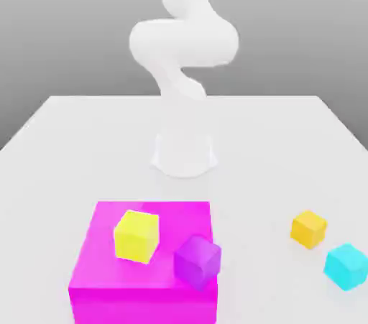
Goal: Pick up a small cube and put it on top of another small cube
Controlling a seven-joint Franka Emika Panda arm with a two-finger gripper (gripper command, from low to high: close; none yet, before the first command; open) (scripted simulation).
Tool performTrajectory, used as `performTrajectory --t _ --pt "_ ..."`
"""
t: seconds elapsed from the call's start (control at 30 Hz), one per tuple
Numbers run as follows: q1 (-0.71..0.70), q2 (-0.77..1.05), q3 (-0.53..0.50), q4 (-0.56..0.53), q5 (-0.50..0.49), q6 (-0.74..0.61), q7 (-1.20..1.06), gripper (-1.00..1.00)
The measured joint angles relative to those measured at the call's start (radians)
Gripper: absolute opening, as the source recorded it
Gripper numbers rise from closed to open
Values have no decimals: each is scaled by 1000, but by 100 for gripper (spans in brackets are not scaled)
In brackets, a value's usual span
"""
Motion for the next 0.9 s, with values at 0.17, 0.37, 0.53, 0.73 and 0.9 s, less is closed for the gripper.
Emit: performTrajectory --t 0.17,0.37,0.53,0.73,0.9 --pt "74 188 78 -98 22 115 -8 0" --pt "158 403 178 -211 28 247 -2 0" --pt "221 586 265 -305 -1 357 27 0" --pt "322 812 296 -394 -133 493 129 0" --pt "444 995 139 -364 -306 630 260 0"
